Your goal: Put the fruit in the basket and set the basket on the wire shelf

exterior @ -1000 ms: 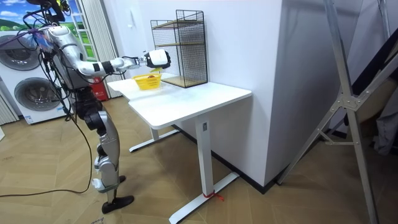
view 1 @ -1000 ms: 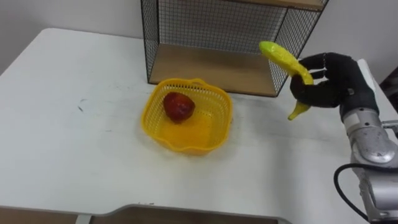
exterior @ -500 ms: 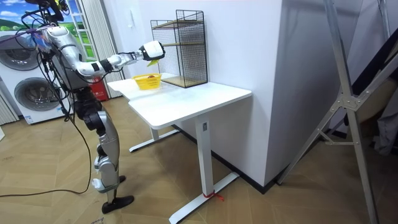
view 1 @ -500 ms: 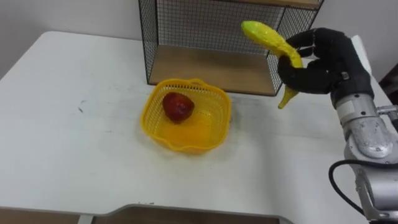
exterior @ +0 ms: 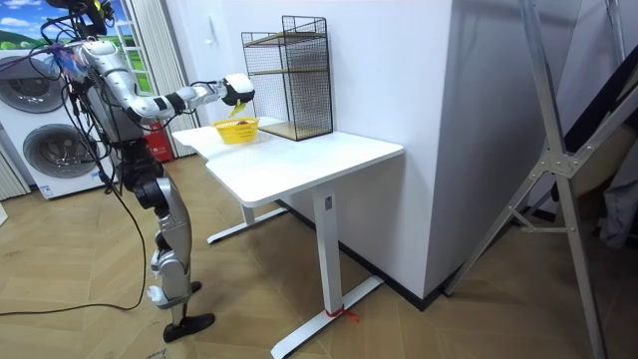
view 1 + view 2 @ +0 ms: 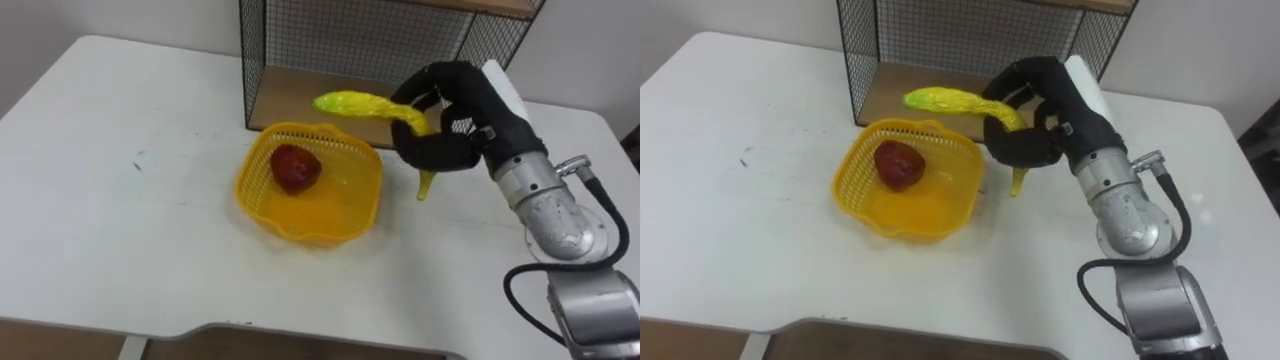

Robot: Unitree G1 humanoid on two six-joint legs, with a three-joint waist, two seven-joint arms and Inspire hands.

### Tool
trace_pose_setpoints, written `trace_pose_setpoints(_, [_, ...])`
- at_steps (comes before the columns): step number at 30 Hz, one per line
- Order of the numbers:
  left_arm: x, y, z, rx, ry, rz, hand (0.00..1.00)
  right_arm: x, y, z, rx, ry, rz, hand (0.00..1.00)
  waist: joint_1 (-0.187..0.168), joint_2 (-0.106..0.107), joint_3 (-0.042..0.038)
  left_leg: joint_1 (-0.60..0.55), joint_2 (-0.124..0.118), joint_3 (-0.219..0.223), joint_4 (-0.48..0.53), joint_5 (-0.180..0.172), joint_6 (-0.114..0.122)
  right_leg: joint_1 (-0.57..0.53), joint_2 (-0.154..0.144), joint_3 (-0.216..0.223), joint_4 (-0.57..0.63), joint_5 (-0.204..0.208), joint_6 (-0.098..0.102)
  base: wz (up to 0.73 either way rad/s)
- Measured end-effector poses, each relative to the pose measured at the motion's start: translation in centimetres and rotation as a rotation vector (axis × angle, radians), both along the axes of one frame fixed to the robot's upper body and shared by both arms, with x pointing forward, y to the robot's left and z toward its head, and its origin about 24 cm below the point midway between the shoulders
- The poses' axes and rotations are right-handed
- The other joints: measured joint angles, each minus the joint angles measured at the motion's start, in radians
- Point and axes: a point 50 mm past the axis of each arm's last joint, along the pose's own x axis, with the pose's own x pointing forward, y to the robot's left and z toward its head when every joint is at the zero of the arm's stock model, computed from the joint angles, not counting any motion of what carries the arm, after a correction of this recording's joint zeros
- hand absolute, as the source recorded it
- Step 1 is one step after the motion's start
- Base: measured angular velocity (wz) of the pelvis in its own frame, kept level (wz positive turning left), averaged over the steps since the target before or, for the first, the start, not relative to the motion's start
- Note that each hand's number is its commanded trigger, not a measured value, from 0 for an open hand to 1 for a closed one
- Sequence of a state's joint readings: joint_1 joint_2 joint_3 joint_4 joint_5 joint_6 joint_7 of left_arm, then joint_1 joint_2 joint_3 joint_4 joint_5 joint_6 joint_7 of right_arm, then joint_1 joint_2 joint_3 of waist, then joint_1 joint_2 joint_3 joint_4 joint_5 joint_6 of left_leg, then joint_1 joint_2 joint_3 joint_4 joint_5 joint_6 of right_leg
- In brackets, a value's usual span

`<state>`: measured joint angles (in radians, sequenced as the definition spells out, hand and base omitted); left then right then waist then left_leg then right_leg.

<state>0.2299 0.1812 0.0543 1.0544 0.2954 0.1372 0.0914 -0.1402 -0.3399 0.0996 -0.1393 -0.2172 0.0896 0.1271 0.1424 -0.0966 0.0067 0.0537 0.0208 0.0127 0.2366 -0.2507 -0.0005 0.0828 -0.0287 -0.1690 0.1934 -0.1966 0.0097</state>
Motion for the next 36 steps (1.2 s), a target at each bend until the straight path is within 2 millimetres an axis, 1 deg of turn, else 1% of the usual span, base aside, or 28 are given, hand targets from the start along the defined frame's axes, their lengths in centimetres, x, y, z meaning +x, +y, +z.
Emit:
trace_pose_setpoints(3, [0.0, 0.0, 0.0, 0.000, -0.001, 0.002, 0.00, 0.0, 0.5, 0.0, -0.058, 0.003, 0.029, 1.00, 0.008, 0.002, 0.0009, -0.007, -0.001, -0.004, 0.001, 0.000, 0.000, -0.001, -0.001, -0.006, -0.005, 0.000, 0.000, 0.04])
trace_pose_setpoints(8, [-0.3, 0.0, -0.1, -0.003, 0.019, 0.008, 0.00, -0.1, 1.4, 0.4, -0.113, -0.001, 0.069, 1.00, 0.009, 0.003, 0.0019, -0.013, -0.001, -0.014, 0.001, 0.000, 0.000, -0.002, -0.001, -0.017, -0.005, 0.000, 0.000, 0.06])
trace_pose_setpoints(12, [-0.4, -0.2, -0.2, -0.007, 0.021, 0.008, 0.00, -0.1, 1.8, 0.1, -0.108, 0.021, 0.085, 1.00, 0.016, -0.001, 0.0000, -0.012, -0.002, -0.017, 0.001, 0.000, 0.000, -0.002, -0.002, -0.023, -0.005, 0.000, 0.000, 0.01])
trace_pose_setpoints(14, [-0.1, -0.2, -0.2, -0.007, 0.015, 0.006, 0.00, -0.2, 2.2, -0.1, -0.120, 0.038, 0.101, 1.00, 0.027, -0.006, -0.0031, -0.009, -0.002, -0.017, 0.000, 0.000, 0.000, -0.002, -0.002, -0.023, -0.006, 0.000, 0.000, 0.00])
trace_pose_setpoints(16, [0.0, -0.3, -0.2, -0.010, 0.011, -0.005, 0.00, -0.2, 2.7, -0.3, -0.132, 0.044, 0.124, 1.00, 0.033, -0.009, -0.0038, -0.008, -0.002, -0.017, 0.001, 0.000, 0.000, -0.002, -0.002, -0.023, -0.006, 0.000, 0.000, 0.00])
trace_pose_setpoints(21, [0.3, -0.5, -0.2, -0.017, -0.001, -0.024, 0.00, -0.1, 3.9, -0.2, -0.141, 0.059, 0.190, 1.00, 0.037, -0.016, 0.0020, -0.008, -0.002, -0.017, 0.002, 0.000, 0.000, -0.001, -0.002, -0.023, -0.007, 0.000, 0.000, 0.00])
trace_pose_setpoints(22, [0.3, -0.5, -0.2, -0.017, 0.000, -0.026, 0.00, -0.1, 4.0, -0.3, -0.142, 0.061, 0.195, 0.08, 0.038, -0.017, 0.0023, -0.008, -0.002, -0.017, 0.002, 0.000, 0.000, -0.001, -0.002, -0.023, -0.006, 0.000, 0.000, 0.00])
trace_pose_setpoints(23, [0.3, -0.6, -0.2, -0.018, 0.000, -0.028, 0.00, -0.2, 4.1, -0.3, -0.143, 0.066, 0.202, 0.00, 0.039, -0.018, 0.0031, -0.009, -0.002, -0.017, 0.003, 0.000, 0.000, -0.001, -0.002, -0.024, -0.006, 0.000, 0.000, 0.00])
trace_pose_setpoints(30, [0.8, -0.7, -0.2, -0.021, -0.013, -0.035, 0.00, -0.2, 4.2, -0.4, -0.147, 0.081, 0.224, 0.00, 0.053, -0.015, 0.0057, -0.012, -0.002, -0.016, -0.002, 0.000, 0.000, -0.002, -0.002, -0.024, -0.006, 0.000, 0.000, 0.00])
trace_pose_setpoints(36, [0.8, -0.7, -0.2, -0.022, -0.016, -0.035, 0.00, -0.2, 4.2, -0.4, -0.146, 0.082, 0.224, 0.00, 0.055, -0.013, 0.0072, -0.012, -0.002, -0.016, -0.002, 0.000, 0.000, -0.002, -0.002, -0.024, -0.006, 0.000, 0.000, 0.00])
